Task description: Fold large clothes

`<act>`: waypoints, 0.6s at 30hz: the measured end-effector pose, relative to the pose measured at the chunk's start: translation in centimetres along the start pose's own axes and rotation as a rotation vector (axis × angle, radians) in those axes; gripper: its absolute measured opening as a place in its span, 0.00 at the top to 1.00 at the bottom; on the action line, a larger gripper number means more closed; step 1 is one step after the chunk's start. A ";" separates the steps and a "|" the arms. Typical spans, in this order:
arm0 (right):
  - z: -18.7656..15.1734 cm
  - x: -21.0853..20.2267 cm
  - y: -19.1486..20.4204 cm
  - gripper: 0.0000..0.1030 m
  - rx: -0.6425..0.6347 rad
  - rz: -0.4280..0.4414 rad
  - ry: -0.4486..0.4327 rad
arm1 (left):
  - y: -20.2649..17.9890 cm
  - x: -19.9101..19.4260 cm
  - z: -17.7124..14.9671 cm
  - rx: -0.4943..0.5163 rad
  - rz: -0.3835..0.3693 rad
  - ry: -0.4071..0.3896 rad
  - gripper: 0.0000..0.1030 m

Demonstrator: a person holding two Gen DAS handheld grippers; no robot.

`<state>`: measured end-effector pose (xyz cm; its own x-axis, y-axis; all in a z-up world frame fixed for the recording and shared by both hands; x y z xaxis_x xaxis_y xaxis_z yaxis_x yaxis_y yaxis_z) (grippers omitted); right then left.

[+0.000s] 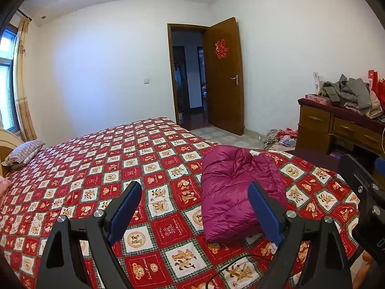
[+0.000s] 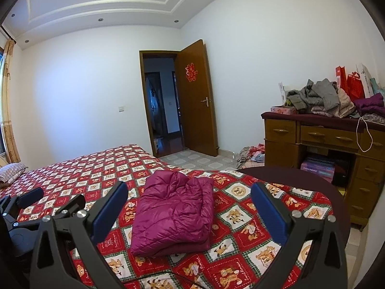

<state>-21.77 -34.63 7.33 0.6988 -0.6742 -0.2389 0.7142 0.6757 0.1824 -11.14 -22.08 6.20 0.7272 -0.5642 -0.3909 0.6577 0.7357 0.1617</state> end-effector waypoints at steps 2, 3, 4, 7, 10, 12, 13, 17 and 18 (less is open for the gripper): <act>0.0 0.0 -0.1 0.00 0.000 -0.001 0.000 | -0.1 0.1 0.1 0.001 0.002 0.001 0.12; 0.0 0.1 -0.2 0.00 0.000 -0.002 0.000 | -0.1 0.2 0.1 0.000 0.004 0.001 0.12; 0.0 0.1 -0.2 0.00 0.001 -0.003 0.001 | -0.1 0.2 0.1 0.000 0.004 0.003 0.12; -0.1 0.2 -0.4 0.00 0.004 -0.008 0.006 | -0.2 0.6 0.0 -0.003 0.004 0.011 0.12; -0.2 0.4 -0.4 0.00 0.005 -0.013 0.010 | -0.2 0.9 -0.2 0.002 0.015 0.018 0.12; -0.3 0.5 -0.5 0.00 0.006 -0.016 0.011 | -0.3 1.2 -0.3 0.006 0.010 0.028 0.12; -0.3 0.5 -0.5 0.00 0.007 -0.018 0.013 | -0.4 1.4 -0.4 0.006 0.001 0.035 0.12; -0.6 0.8 -0.4 0.00 0.009 -0.022 0.029 | -0.2 2.1 -0.8 -0.016 -0.030 0.058 0.12; -0.7 0.8 -0.3 0.00 0.009 -0.023 0.031 | -0.1 2.3 -1.0 -0.019 -0.030 0.063 0.12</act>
<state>-21.44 -35.19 6.41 0.6810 -0.6796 -0.2728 0.7304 0.6574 0.1855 -9.76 -23.11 4.38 0.6929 -0.5622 -0.4514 0.6748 0.7262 0.1315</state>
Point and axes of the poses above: each gripper's, at about its wrist camera, not at the fingertips, and x roughly the way its jaws point, y to its left, z to its top, the point moved 8 cm from there along x, roughly the way its jaws point, and after that the axes turned 6 degrees about x, right-handed, at the moved point
